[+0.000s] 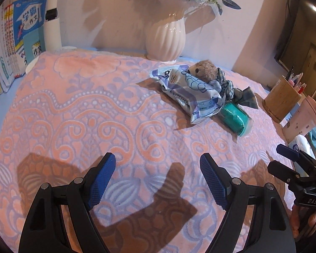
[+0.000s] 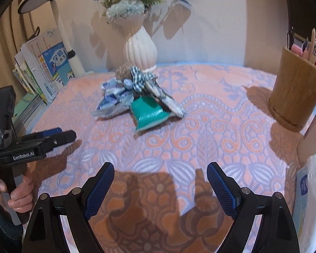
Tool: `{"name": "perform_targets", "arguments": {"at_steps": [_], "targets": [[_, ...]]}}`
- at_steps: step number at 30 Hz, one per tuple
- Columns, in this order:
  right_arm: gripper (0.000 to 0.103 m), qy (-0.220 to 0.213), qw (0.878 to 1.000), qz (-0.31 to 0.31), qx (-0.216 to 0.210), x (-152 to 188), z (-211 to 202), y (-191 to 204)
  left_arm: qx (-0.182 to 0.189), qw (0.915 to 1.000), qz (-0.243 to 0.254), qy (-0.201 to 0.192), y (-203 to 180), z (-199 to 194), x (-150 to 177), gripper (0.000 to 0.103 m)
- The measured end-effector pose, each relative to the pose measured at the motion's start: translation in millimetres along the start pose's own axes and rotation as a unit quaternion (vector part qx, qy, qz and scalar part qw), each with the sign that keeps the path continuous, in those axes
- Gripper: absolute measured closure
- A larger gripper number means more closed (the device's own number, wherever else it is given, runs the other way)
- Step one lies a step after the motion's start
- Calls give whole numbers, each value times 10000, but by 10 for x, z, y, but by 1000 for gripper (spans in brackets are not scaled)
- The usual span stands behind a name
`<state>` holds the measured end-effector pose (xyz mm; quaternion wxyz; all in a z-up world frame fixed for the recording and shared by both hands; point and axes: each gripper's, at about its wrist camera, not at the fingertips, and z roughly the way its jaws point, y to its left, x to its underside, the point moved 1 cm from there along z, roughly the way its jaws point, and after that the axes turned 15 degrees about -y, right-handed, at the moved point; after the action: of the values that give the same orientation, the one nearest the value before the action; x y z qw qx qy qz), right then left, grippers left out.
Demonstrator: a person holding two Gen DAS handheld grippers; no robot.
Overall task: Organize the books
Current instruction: 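Return both open tools to the remaining bed items, then grasp the white snack bag with left tool while right tool grasps the green clay pack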
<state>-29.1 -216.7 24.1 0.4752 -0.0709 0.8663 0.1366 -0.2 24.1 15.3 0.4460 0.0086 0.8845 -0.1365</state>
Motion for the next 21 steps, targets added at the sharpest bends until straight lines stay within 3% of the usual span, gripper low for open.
{"name": "perform_targets", "arguments": {"at_steps": [6,10,13,16,18,21], "targets": [[14,-16,9998,173,-3,-9,2,-68,110,9996,-261,19,82,17,1,22],[14,59,9997,247,15,-9,9,-86,-88,9999,-55,36,-9,-34,-40,23],[14,339,9988,317,-128,-30,5,-44,197,9998,-36,-43,-115,-163,-213,23],[14,808,9928,518,-723,-123,49,59,300,9994,-30,-158,-206,-172,-482,22],[14,839,9926,401,-775,-241,81,164,424,9988,-193,-160,-209,-60,-649,22],[14,745,9948,158,-677,-367,190,242,289,9991,-243,-177,-196,176,-754,22]]}}
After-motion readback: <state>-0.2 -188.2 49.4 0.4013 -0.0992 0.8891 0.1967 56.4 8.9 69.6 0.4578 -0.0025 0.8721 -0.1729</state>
